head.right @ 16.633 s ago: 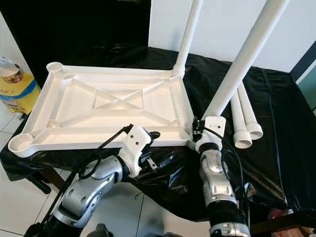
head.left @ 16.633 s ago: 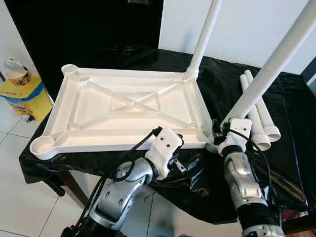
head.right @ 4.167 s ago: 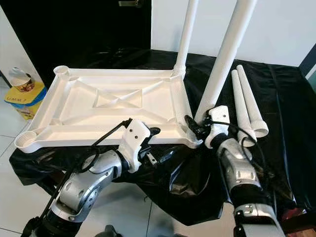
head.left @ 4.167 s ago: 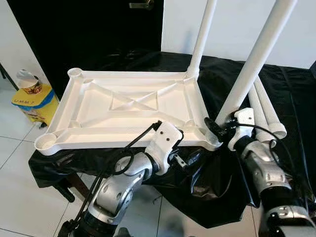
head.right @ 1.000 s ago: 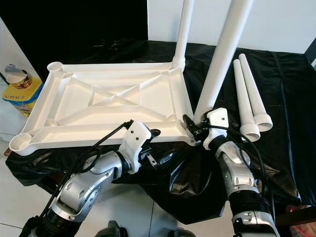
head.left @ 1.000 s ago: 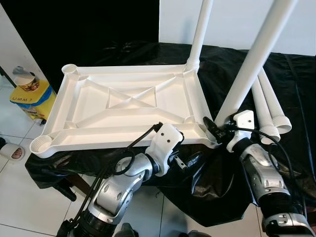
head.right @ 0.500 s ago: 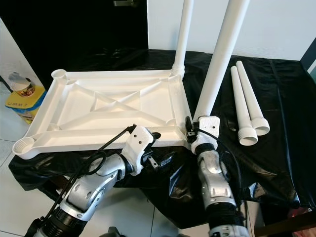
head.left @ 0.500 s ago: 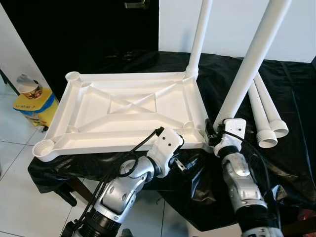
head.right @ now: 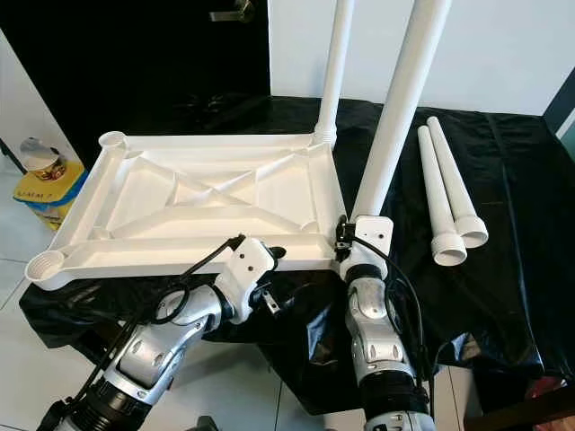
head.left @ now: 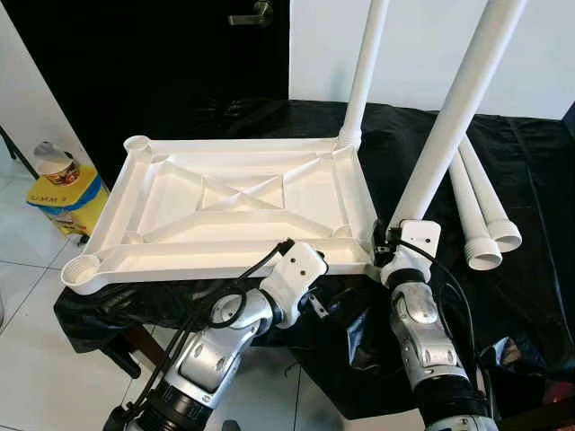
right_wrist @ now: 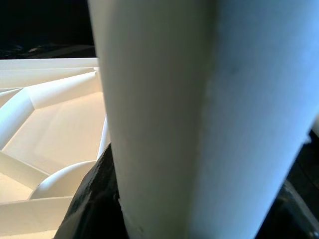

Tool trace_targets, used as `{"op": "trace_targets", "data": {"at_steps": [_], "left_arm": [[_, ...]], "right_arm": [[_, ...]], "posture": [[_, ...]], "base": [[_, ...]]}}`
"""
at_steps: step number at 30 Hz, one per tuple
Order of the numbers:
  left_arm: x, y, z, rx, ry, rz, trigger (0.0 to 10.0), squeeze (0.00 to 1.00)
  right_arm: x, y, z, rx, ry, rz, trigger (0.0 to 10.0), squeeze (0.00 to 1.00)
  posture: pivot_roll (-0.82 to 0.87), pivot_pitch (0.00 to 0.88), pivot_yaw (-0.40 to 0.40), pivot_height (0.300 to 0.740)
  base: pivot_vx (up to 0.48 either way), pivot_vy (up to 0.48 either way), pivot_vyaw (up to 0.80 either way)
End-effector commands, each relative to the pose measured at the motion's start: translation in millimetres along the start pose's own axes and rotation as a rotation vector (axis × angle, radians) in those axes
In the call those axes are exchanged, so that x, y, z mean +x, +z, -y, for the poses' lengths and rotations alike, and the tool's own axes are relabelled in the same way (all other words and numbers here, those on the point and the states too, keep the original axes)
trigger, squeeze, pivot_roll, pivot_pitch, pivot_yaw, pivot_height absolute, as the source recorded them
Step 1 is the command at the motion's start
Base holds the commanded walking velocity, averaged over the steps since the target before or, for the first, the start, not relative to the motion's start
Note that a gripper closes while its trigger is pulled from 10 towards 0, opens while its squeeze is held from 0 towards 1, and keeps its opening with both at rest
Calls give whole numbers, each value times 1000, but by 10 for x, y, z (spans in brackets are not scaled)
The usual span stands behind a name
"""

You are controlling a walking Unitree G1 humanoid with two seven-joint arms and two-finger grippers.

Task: Building children table

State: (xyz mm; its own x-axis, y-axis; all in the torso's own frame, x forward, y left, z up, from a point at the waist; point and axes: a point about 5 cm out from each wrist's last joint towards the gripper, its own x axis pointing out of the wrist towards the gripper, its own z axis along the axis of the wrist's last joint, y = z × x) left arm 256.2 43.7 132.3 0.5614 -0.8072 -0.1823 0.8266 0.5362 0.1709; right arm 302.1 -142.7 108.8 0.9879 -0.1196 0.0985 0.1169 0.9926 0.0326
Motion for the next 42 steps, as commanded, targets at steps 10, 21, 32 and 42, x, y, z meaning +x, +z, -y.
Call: {"op": "trace_targets", "data": {"at_steps": [10, 21, 32, 42], "left_arm": [[25, 13, 20, -22, 7, -20, 10000, 0], [-3, 82, -6, 11, 0, 1, 10000, 0], [17, 70, -1, 32, -3, -10, 10000, 0], [24, 88, 12, 13, 10, 3, 10000, 0]], "right_arm": [[26, -7, 143, -10, 80, 8, 10000, 1000], [65, 151, 292, -12, 349, 79, 10000, 0], [176, 112, 328, -117, 588, 41, 10000, 0], [150, -4, 420, -112, 579, -6, 0, 0]], "posture": [[39, 0, -30, 740], [42, 2, -36, 740], [32, 17, -34, 740], [27, 13, -54, 740]], "base": [[0, 0, 0], [0, 0, 0], [0, 0, 0], [0, 0, 0]]}}
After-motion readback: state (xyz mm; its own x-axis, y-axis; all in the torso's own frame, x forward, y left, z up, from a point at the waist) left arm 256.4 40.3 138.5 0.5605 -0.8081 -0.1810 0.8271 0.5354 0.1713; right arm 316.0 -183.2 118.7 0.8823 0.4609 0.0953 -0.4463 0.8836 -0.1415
